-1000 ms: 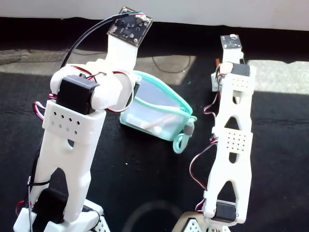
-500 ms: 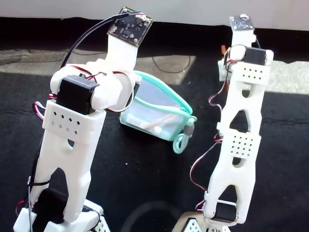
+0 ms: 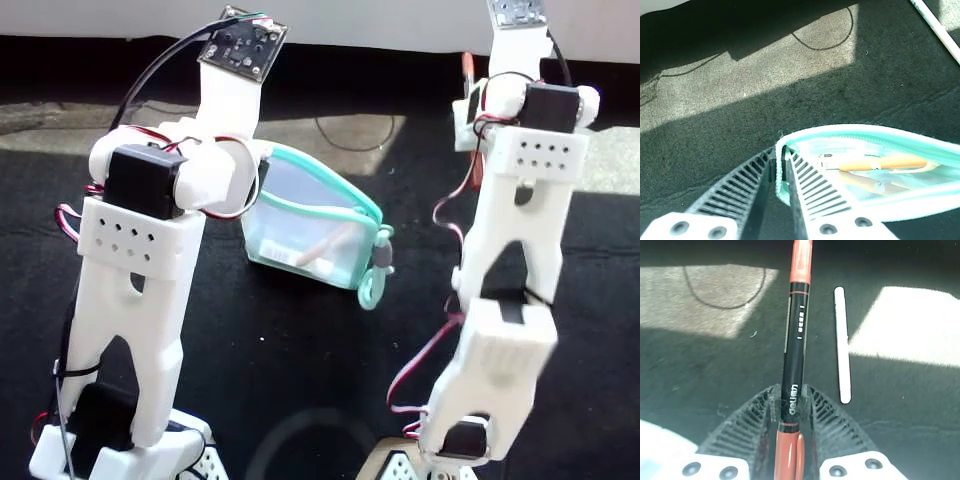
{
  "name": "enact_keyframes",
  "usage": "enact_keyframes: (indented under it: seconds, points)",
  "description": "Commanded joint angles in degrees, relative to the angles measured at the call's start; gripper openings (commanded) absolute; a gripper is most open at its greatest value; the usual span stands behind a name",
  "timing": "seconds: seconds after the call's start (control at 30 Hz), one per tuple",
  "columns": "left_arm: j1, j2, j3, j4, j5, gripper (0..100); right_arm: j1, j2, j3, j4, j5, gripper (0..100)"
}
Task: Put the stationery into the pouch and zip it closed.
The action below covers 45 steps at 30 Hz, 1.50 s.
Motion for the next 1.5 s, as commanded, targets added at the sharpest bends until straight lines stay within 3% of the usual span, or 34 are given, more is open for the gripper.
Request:
enact_keyframes:
  seconds: [0.0, 0.1, 0.37, 0.6, 0.8, 1.0, 1.23, 1.47]
  points:
    - [-0.04, 1.1, 1.8, 0.79, 0.18, 1, -0.48, -17.98, 21.05, -0.04, -1.41, 0.6]
    - [-0.04, 1.1, 1.63, 0.7, 0.18, 1, -0.48, -27.74, 41.19, -5.14, -1.32, 0.6]
    - [0.13, 1.1, 1.8, 0.79, 0.18, 1, 0.48, -49.01, 93.67, -33.1, -0.97, 0.6]
    - [-0.13, 1.1, 1.8, 1.14, 0.26, 1, 6.55, -48.22, 113.71, -48.13, 3.34, 0.6]
    - [-0.04, 1.19, 1.8, 1.05, 0.18, 1, 6.81, -41.45, 114.68, -47.96, 3.16, 2.9]
    - [-0.04, 1.19, 1.89, 1.14, 0.18, 1, 2.95, -38.73, 108.18, -39.96, 3.08, 24.5]
    - [-0.13, 1.19, 1.89, 0.97, 0.18, 1, 3.03, -36.18, 86.29, -29.58, 3.08, 21.1]
    - [-0.13, 1.19, 1.89, 0.97, 0.18, 1, 1.45, -18.24, 74.95, -26.68, 0.7, 20.9]
